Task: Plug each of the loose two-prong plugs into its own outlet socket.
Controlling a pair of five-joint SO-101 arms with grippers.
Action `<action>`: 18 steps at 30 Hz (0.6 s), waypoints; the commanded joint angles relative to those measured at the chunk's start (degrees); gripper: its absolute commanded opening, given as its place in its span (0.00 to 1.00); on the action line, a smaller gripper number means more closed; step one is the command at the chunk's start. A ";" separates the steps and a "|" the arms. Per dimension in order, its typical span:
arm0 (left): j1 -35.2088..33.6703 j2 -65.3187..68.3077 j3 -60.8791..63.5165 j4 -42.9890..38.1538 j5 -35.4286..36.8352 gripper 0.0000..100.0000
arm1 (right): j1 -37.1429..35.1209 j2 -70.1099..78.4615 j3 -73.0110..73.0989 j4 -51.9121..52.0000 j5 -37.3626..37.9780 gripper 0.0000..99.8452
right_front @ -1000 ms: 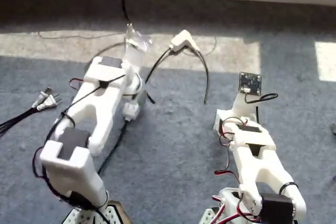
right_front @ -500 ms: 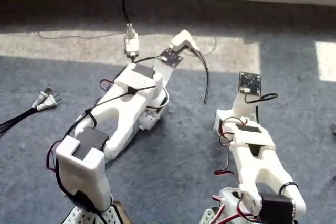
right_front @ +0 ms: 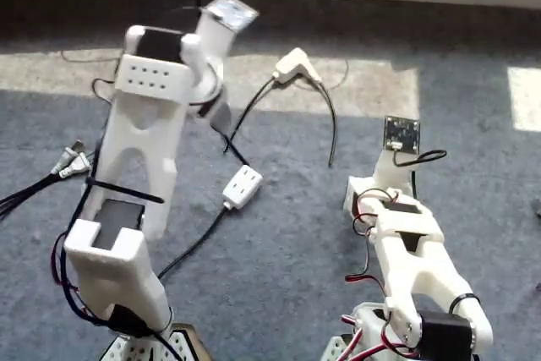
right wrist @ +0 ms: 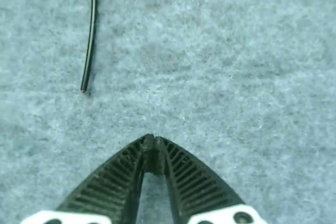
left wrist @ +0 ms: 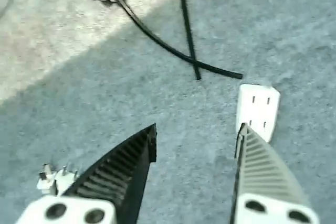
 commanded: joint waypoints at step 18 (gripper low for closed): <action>-38.81 19.82 -4.70 -13.71 -27.69 0.27 | -0.48 -0.13 -2.42 -0.13 0.62 0.01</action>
